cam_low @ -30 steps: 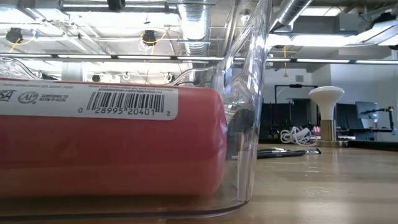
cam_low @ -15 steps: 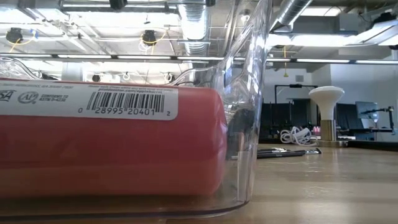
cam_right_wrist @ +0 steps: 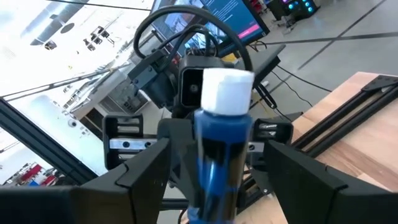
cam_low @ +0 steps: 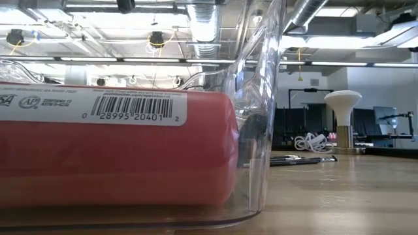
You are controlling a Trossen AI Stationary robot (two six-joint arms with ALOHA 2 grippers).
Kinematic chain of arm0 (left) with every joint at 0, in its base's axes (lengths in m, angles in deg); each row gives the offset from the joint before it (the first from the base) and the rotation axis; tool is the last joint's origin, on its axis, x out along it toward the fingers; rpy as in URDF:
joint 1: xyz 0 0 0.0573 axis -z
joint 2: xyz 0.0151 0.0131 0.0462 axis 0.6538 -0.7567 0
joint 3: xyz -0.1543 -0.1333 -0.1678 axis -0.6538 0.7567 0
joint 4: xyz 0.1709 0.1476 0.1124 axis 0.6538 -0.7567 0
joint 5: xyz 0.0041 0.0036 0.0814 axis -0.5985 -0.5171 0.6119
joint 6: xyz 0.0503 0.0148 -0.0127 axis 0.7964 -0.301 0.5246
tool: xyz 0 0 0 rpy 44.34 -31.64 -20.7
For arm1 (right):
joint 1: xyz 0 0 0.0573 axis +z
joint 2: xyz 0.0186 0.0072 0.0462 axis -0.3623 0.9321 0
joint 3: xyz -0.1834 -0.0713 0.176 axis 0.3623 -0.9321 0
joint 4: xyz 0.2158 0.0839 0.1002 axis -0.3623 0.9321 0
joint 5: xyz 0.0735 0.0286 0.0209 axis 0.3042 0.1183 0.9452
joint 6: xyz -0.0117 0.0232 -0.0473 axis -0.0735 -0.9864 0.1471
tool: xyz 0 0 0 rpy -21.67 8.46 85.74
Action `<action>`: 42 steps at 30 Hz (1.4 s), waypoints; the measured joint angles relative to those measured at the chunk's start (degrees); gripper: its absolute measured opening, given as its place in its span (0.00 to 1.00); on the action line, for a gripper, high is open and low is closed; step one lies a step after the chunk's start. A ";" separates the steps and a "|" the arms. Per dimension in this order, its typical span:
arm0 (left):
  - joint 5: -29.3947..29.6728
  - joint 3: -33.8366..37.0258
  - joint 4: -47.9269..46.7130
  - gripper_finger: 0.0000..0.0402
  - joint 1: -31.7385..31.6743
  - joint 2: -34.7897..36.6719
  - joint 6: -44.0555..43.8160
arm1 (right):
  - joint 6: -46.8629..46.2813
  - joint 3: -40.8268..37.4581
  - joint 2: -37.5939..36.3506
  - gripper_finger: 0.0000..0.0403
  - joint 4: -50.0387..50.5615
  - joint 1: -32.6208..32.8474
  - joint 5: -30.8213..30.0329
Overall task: Pick & Place Paint Supplies
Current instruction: Put the small blue paint bottle into the transparent bin
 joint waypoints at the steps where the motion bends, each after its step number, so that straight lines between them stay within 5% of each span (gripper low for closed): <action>1: -0.38 0.00 -0.02 0.10 -0.30 0.00 -0.01 | -0.11 0.00 0.00 0.62 -0.05 0.00 0.00; 14: -7.76 -1.92 2.03 0.10 -4.38 -5.57 -1.57 | -0.82 0.00 0.00 0.61 -0.13 -0.98 -0.01; 23: -7.51 -2.03 2.74 0.10 -5.06 -5.46 -1.36 | -0.67 0.00 0.00 0.33 0.73 -0.44 0.04; 28: -7.11 -2.03 2.89 0.10 -5.06 -5.44 -1.49 | -1.06 0.02 0.00 0.32 1.34 -0.62 0.86; 42: -13.22 -2.27 -5.11 0.35 -4.50 5.66 -1.54 | -1.62 -0.22 -0.59 0.31 13.53 0.13 8.93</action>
